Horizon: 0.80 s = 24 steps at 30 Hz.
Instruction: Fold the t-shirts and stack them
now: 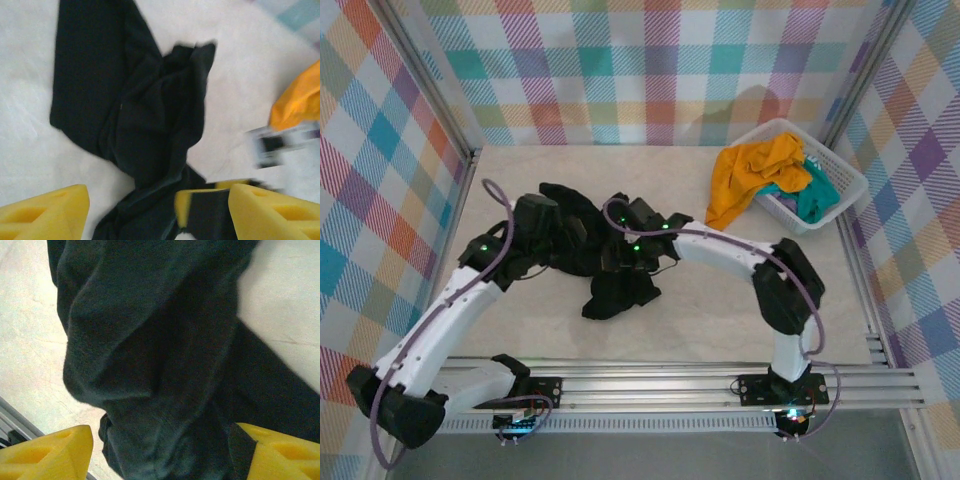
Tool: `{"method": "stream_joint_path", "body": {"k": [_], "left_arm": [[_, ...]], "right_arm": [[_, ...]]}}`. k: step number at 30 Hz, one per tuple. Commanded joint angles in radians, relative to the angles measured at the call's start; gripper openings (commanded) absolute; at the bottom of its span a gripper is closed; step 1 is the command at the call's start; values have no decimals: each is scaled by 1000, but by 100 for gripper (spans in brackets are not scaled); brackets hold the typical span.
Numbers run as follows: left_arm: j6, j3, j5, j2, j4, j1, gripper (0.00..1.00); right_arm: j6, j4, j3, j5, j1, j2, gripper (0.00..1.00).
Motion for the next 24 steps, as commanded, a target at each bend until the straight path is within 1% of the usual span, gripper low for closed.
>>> {"method": "stream_joint_path", "body": {"k": [1, 3, 5, 7, 9, 10, 11, 12, 13, 15, 17, 18, 19, 20, 21, 24], "left_arm": [[-29, -69, 115, 82, 28, -21, 75], [-32, -100, 127, 147, 30, -27, 78], [-32, -114, 151, 211, 40, -35, 81], [-41, -123, 147, 262, 46, -58, 83], [-40, -140, 152, 295, 93, -97, 84], [-40, -151, 160, 301, 130, -116, 83], [-34, -163, 188, 311, 184, -138, 80], [-32, -169, 201, 325, 215, -161, 76], [-32, -158, 185, 347, 200, -183, 71], [-35, -117, 141, 416, 107, -205, 59], [-33, -103, 128, 461, 52, -209, 47], [-35, -106, 122, 461, 48, -210, 36], [-36, -112, 120, 450, 55, -211, 23], [-36, -113, 118, 434, 62, -209, 7], [-34, -105, 114, 412, 63, -210, 0], [-32, -64, 101, 353, 39, -211, 0]], "right_arm": [[58, 44, -75, 85, -100, -187, 73], [89, 56, -155, 92, -160, -230, 73], [106, 22, -190, 96, -182, -238, 71], [124, -9, -214, 85, -180, -230, 69], [161, 17, -272, 54, -172, -226, 66], [171, 35, -299, 43, -168, -223, 66], [178, 49, -322, 37, -163, -218, 66], [182, 52, -332, 33, -158, -208, 65], [182, 49, -334, 31, -152, -192, 65], [181, 43, -333, 18, -142, -164, 63], [178, 46, -328, 0, -123, -142, 63], [178, 43, -325, 0, -109, -130, 61], [178, 42, -325, -1, -98, -118, 60], [185, 45, -327, -6, -87, -109, 57], [194, 51, -332, -13, -78, -93, 55], [220, 82, -338, -36, -56, -57, 49]]}}
